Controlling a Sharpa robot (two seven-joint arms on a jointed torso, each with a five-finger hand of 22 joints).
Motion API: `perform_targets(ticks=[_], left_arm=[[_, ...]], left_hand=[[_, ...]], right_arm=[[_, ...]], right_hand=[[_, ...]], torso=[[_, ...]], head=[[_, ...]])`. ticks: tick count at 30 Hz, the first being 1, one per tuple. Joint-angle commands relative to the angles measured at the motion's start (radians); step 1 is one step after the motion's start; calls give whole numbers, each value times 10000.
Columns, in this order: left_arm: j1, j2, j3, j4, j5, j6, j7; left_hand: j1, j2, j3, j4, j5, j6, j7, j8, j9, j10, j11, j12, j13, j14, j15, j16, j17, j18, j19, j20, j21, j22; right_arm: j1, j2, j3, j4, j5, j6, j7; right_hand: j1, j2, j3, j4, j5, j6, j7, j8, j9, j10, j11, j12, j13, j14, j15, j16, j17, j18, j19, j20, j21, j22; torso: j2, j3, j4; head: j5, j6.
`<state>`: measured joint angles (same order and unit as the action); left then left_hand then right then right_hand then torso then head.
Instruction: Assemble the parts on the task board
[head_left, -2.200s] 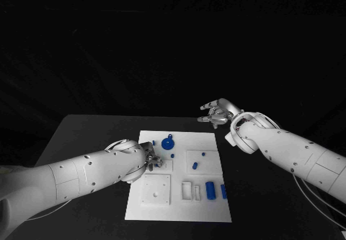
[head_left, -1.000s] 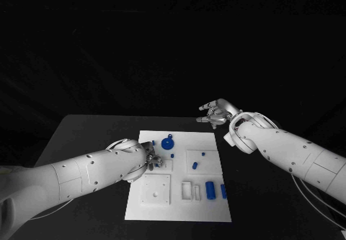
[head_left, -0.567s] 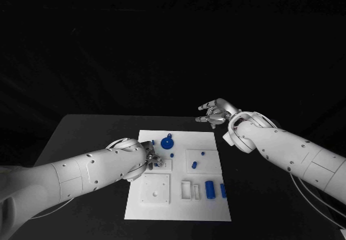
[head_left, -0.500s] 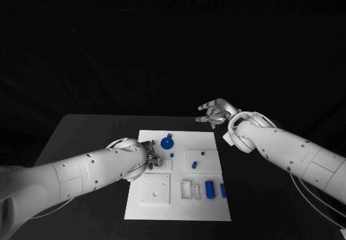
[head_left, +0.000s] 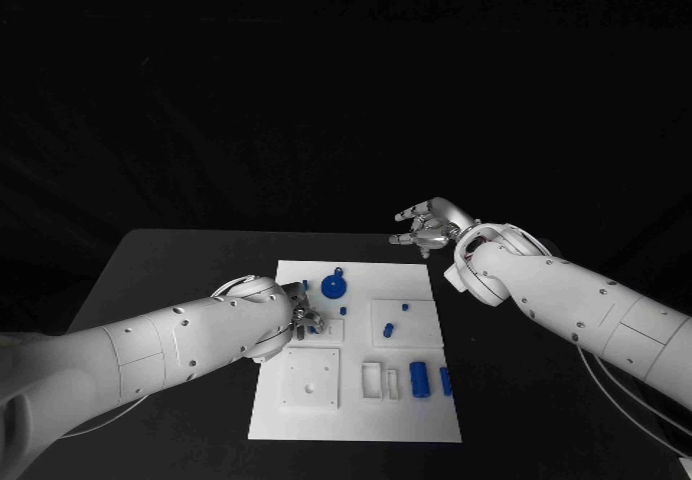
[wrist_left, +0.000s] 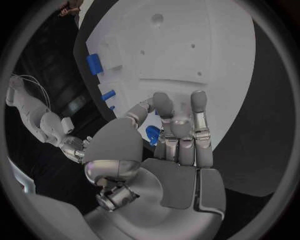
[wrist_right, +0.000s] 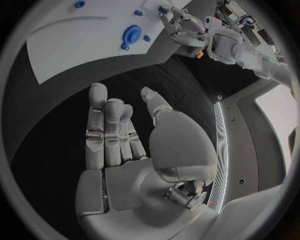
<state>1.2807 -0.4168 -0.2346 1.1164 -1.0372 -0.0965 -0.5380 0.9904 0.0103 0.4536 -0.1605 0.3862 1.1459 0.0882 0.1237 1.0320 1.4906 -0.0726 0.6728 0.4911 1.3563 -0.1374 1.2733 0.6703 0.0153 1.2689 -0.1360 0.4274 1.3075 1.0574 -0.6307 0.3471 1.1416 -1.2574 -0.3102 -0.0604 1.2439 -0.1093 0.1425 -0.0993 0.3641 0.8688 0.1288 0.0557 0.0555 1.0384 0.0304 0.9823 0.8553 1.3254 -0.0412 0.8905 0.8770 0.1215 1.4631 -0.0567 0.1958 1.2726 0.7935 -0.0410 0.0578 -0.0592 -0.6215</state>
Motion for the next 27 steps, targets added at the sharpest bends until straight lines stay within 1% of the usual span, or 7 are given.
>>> perform_targets(ticks=[1,5,6,11,19,22,27], left_arm=[[-85,67,-44,-9,104,384,162],[-85,87,-44,-43,135,455,207],[-85,92,-44,-51,140,471,216],[-84,114,-42,-87,152,533,244],[-83,126,-41,-129,156,630,245],[-82,123,-41,-133,157,663,236],[-79,118,-39,-139,147,783,231]], left_hand=[[-108,340,37,72,46,2428,-1506,-47,-10,220,-242,62,-5,73,29,55,74,164,3,116,-23,198],[-424,508,130,-52,59,2494,-1508,-120,12,219,-236,97,2,80,45,74,171,249,-17,192,37,203],[-453,541,120,-18,59,2511,-1512,-119,14,220,-238,101,4,87,44,79,189,252,-22,198,37,198],[-486,579,120,-16,55,2532,-1515,-135,16,220,-240,122,17,99,45,99,234,267,-25,214,46,197],[-362,551,93,-90,6,2541,-1508,-170,25,218,-237,118,22,85,54,89,231,302,-42,247,56,194],[-148,509,22,-11,-129,2534,-1501,-218,25,218,-232,87,10,74,60,51,186,321,-53,262,64,193],[185,440,-28,113,-226,2535,-1491,-280,5,219,-211,52,-11,54,69,31,163,325,-91,277,56,194]], right_arm=[[-1,16,4,-10,8,151,35],[-2,20,4,-19,8,162,36],[-2,21,4,-21,8,165,36],[-2,32,4,-36,8,179,39],[-7,53,4,-67,1,206,44],[-11,60,4,-78,-1,218,46],[-18,68,4,-95,-3,230,50]], right_hand=[[-76,22,14,1,83,49,15,11,16,14,-42,43,1,42,-17,49,13,167,349,-38,-71,10],[-76,22,14,1,83,49,15,11,16,14,-42,43,1,42,-17,49,13,167,349,-38,-71,10],[-68,18,22,-8,108,42,17,11,16,12,-42,42,0,40,-17,48,13,167,349,-39,-83,10],[-75,17,28,-9,134,24,20,9,14,12,-40,42,0,40,-17,47,14,167,351,-39,-81,12],[-78,17,36,-13,155,33,18,10,15,9,-41,38,-1,39,-18,45,13,167,349,-39,-93,13],[-81,17,43,-19,177,15,17,9,14,11,-42,37,-3,40,-18,44,13,168,350,-40,-96,14],[-81,17,43,-19,177,15,17,9,14,11,-42,37,-3,40,-18,44,13,168,350,-40,-96,14]], torso=[[0,-5,-1],[0,-9,-2],[0,-7,-4],[0,-6,1],[4,-7,7],[-1,-8,0],[1,-4,-4]], head=[[-2,5],[-7,7],[-10,6],[-26,0],[-54,-16],[-54,-26],[-62,-40]])
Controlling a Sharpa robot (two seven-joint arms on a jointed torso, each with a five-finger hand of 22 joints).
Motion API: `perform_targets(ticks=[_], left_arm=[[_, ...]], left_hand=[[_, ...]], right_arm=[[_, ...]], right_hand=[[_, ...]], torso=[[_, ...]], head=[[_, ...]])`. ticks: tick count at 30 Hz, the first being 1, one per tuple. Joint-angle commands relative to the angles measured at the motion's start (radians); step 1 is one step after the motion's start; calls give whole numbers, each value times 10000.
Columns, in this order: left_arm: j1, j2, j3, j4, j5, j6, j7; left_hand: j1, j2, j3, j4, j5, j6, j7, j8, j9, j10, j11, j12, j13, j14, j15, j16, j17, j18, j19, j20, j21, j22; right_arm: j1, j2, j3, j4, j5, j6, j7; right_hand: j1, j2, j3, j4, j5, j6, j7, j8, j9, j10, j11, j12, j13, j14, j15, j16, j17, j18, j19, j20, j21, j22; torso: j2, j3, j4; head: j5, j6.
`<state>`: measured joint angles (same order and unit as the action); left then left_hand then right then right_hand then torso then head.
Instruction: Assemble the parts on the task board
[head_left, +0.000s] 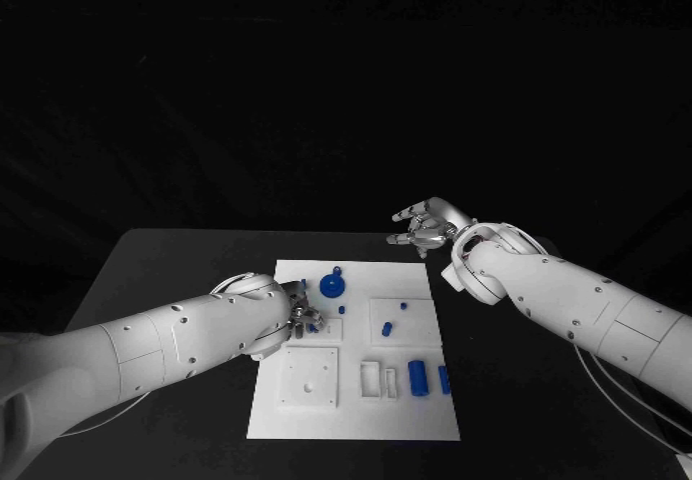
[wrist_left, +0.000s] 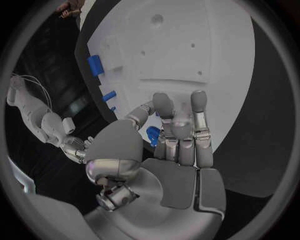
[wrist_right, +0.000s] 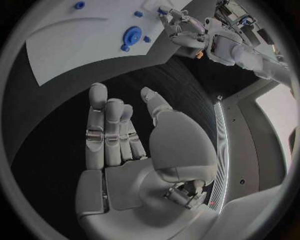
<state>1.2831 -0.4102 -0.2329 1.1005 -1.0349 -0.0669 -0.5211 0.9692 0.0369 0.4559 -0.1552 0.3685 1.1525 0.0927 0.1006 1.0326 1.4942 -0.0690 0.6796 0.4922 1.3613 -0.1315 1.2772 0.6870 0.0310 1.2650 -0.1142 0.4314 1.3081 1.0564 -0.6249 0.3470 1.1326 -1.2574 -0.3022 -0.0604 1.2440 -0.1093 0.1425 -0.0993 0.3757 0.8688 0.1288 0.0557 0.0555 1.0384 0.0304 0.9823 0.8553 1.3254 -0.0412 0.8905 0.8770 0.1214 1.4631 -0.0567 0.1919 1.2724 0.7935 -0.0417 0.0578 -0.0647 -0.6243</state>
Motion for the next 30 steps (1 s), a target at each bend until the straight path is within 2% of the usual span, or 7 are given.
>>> perform_targets(ticks=[1,19,30], left_arm=[[-102,52,-56,19,119,522,60],[6,158,-51,-9,-134,1473,-77],[69,258,-50,-169,-173,1661,-158]], left_hand=[[402,166,-52,61,-54,2471,-1532,-50,-1,184,-261,-10,-19,3,12,-10,-7,170,-43,59,23,190],[502,193,40,-33,59,2487,-1530,-47,37,182,-261,30,3,7,29,49,77,245,-69,136,51,195],[463,225,49,-51,59,2495,-1533,-42,64,181,-262,48,17,10,33,75,117,282,-82,170,80,194]], right_arm=[[-10,14,4,-8,-3,152,51],[-30,61,3,-54,-3,182,52],[-49,93,3,-81,-3,183,61]], right_hand=[[-82,18,43,-19,62,15,18,9,14,11,-42,37,-3,40,-18,44,13,168,350,-40,-56,17],[-95,22,54,-35,82,9,19,9,14,11,-43,38,-1,42,-19,41,14,168,355,-41,-66,19],[-97,23,54,-37,84,8,20,9,14,11,-43,39,-1,43,-19,41,15,168,355,-41,-67,19]], torso=[[1,1,-4],[-4,3,3],[-6,3,11]], head=[[-9,-14],[-81,-53],[-90,-34]])
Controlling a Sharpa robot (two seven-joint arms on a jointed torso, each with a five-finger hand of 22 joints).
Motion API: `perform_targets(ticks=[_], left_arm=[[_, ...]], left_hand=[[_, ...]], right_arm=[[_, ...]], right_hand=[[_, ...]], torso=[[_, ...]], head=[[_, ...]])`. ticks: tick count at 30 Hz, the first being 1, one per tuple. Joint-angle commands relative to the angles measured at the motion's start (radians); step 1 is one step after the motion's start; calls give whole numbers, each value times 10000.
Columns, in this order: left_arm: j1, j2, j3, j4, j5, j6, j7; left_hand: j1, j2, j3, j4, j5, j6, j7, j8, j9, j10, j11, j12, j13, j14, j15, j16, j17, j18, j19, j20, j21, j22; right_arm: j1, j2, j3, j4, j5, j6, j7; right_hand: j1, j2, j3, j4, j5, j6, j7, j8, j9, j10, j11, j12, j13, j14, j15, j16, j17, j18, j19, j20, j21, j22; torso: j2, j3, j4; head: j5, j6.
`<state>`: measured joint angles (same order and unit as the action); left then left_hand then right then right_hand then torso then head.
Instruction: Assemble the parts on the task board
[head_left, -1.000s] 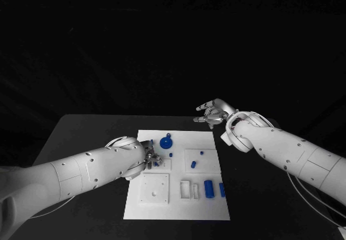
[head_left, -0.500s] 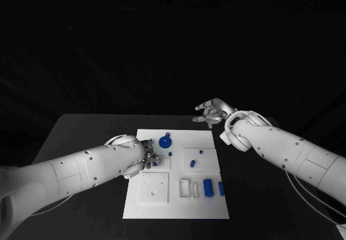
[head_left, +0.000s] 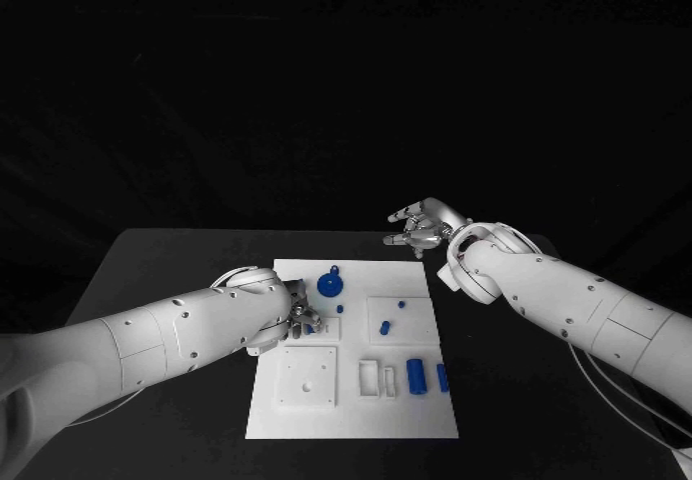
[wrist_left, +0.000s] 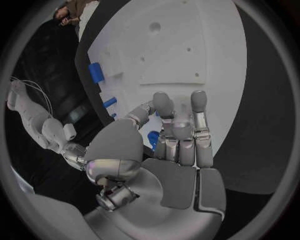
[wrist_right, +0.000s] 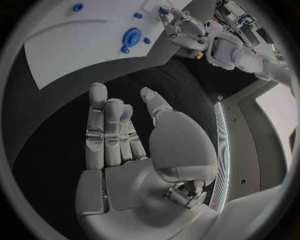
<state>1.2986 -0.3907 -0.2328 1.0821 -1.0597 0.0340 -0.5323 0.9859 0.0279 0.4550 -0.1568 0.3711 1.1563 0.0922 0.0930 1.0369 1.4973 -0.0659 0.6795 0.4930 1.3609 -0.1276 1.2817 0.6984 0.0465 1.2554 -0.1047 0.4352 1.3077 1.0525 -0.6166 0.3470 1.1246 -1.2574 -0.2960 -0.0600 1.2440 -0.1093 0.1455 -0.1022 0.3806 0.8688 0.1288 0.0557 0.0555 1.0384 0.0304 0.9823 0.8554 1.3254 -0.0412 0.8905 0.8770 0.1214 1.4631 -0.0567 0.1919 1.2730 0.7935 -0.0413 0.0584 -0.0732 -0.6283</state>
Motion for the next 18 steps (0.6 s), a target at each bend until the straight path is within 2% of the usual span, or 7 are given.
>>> perform_targets(ticks=[1,11,18], left_arm=[[-84,80,-51,-12,70,659,-50],[-80,221,-51,-196,74,664,-15],[-80,275,-50,-290,78,646,22]], left_hand=[[296,315,57,-34,33,2457,-1528,34,21,150,-292,48,9,13,-7,29,3,127,14,76,41,198],[-88,529,68,28,-124,2455,-1539,41,89,150,-294,61,14,23,-10,20,-1,134,27,84,38,189],[-217,555,-33,130,-363,2472,-1545,44,102,151,-292,71,15,30,-10,27,16,125,35,86,25,186]], right_arm=[[-10,11,3,-3,-3,121,57],[-20,41,3,-23,-3,138,59],[-37,54,3,-37,-8,159,56]], right_hand=[[-97,23,25,-7,34,8,20,9,15,10,-43,39,-1,42,-19,41,14,168,356,-41,-68,13],[-106,44,40,-17,43,-4,21,8,14,9,-43,37,-2,43,-19,36,13,169,358,-41,-73,10],[-106,44,40,-17,43,-4,21,8,14,9,-43,37,-2,43,-19,36,13,169,358,-41,-73,10]], torso=[[-7,-4,7],[-4,-8,2],[-3,-6,-1]], head=[[-5,6],[-3,30],[-13,36]])
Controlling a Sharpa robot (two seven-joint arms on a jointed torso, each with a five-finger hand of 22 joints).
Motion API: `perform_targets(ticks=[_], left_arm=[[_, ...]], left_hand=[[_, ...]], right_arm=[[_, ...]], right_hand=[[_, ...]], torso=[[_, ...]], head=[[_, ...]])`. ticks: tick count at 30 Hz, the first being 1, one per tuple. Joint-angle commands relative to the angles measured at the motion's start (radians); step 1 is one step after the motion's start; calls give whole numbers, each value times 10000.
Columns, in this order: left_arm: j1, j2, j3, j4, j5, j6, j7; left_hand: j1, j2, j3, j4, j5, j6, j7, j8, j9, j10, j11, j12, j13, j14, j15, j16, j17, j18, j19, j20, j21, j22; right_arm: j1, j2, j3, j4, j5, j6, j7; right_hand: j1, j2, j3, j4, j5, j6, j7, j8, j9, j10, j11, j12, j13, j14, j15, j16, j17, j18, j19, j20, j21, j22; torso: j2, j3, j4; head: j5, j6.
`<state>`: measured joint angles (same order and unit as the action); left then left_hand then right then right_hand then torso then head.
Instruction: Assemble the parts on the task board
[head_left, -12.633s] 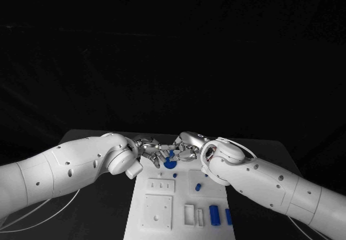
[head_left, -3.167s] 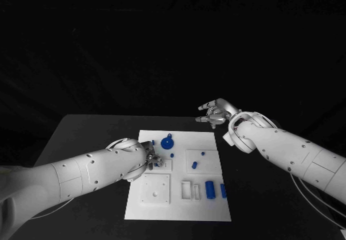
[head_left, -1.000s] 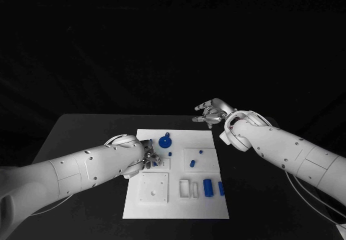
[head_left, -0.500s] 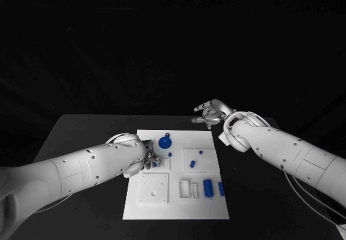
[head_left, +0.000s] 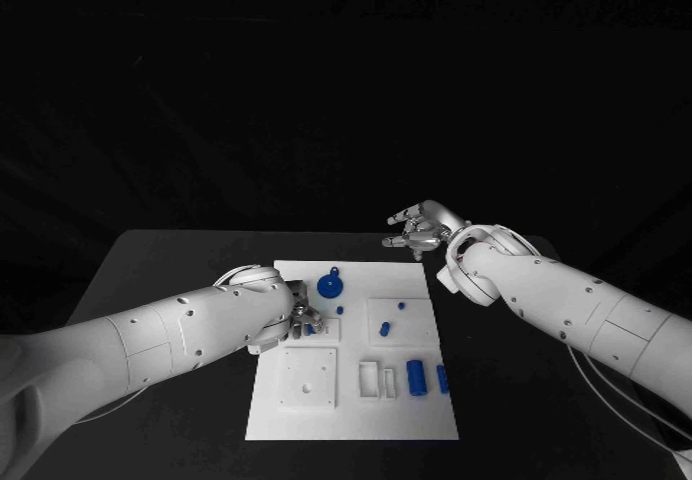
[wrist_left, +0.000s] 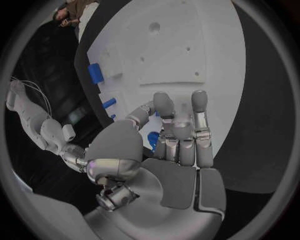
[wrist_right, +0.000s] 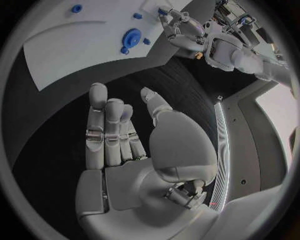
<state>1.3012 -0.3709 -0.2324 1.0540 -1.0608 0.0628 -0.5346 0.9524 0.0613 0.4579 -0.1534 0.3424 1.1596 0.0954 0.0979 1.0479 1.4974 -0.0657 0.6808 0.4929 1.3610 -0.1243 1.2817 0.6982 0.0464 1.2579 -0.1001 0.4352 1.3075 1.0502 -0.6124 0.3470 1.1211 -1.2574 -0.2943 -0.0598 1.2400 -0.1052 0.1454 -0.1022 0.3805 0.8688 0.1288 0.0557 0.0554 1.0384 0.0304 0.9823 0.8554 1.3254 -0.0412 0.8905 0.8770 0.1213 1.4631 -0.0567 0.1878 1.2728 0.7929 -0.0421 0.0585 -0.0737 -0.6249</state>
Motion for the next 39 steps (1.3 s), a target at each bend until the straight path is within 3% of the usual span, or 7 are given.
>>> perform_targets(ticks=[1,6,23,27,30,32,39], left_arm=[[-107,83,-54,-21,95,367,50],[-107,110,-53,-67,124,403,61],[-108,176,-52,-214,143,394,45],[-108,178,-52,-254,142,370,31],[-108,175,-52,-290,142,355,24],[-108,172,-52,-317,140,346,21],[-108,163,-51,-371,136,296,16]], left_hand=[[100,205,-101,129,-156,2443,-1582,-6,-8,150,-296,64,19,32,-44,31,27,125,12,43,20,186],[72,158,-415,472,-870,2467,-1596,-22,-27,149,-299,67,30,30,-41,32,37,118,34,54,-27,181],[56,-368,-1101,1112,-1315,2465,-1615,-48,-71,150,-305,37,16,17,-51,-18,-27,58,89,12,-145,184],[73,-463,-1350,1310,-1831,2479,-1620,-43,-78,151,-306,31,8,9,-52,-32,-48,40,97,-3,-174,182],[145,-512,-1532,1454,-1876,2485,-1621,-40,-82,151,-306,29,1,9,-55,-36,-54,26,109,-16,-190,186],[242,-331,-2508,1574,-1055,2487,-1648,-30,-66,156,-309,36,-6,5,-49,-39,-53,8,111,-30,-207,186],[493,-151,-3289,1611,-1150,2476,-1620,-40,-92,150,-308,29,-13,4,-59,-41,-53,-3,120,-39,-218,188]], right_arm=[[-16,13,4,-4,-9,144,54],[-24,18,4,-12,-13,156,51],[-45,29,4,-25,-16,183,46],[-47,28,4,-25,-16,184,44],[-48,26,4,-26,-16,183,44],[-49,24,4,-25,-16,182,43],[-53,19,4,-21,-25,175,42]], right_hand=[[-65,3,41,-18,44,-4,21,8,14,9,-44,37,-2,44,-19,36,13,170,358,-41,-32,12],[-65,3,41,-18,44,-4,21,8,14,9,-44,37,-2,44,-19,36,13,170,358,-41,-32,12],[-76,-2,36,-30,33,-48,24,5,12,8,-41,36,-4,44,-19,30,13,169,359,-42,-39,6],[-76,-2,36,-30,33,-48,24,5,12,8,-41,36,-4,44,-19,30,13,169,359,-42,-39,6],[-74,-9,30,-26,36,-103,28,3,10,3,-37,27,-10,36,-16,21,9,169,356,-39,-49,-4],[-74,-9,30,-26,36,-103,28,3,10,3,-37,27,-10,36,-16,21,9,169,356,-39,-49,-4],[-74,-9,30,-26,36,-103,28,3,10,3,-37,27,-10,36,-16,21,9,169,356,-39,-49,-4]], torso=[[5,1,-3],[1,1,3],[-3,-3,3],[-3,-2,5],[-2,-1,1],[0,-2,0],[4,-3,0]], head=[[-14,2],[-32,-4],[-42,13],[-47,10],[-49,17],[-48,16],[-51,33]])
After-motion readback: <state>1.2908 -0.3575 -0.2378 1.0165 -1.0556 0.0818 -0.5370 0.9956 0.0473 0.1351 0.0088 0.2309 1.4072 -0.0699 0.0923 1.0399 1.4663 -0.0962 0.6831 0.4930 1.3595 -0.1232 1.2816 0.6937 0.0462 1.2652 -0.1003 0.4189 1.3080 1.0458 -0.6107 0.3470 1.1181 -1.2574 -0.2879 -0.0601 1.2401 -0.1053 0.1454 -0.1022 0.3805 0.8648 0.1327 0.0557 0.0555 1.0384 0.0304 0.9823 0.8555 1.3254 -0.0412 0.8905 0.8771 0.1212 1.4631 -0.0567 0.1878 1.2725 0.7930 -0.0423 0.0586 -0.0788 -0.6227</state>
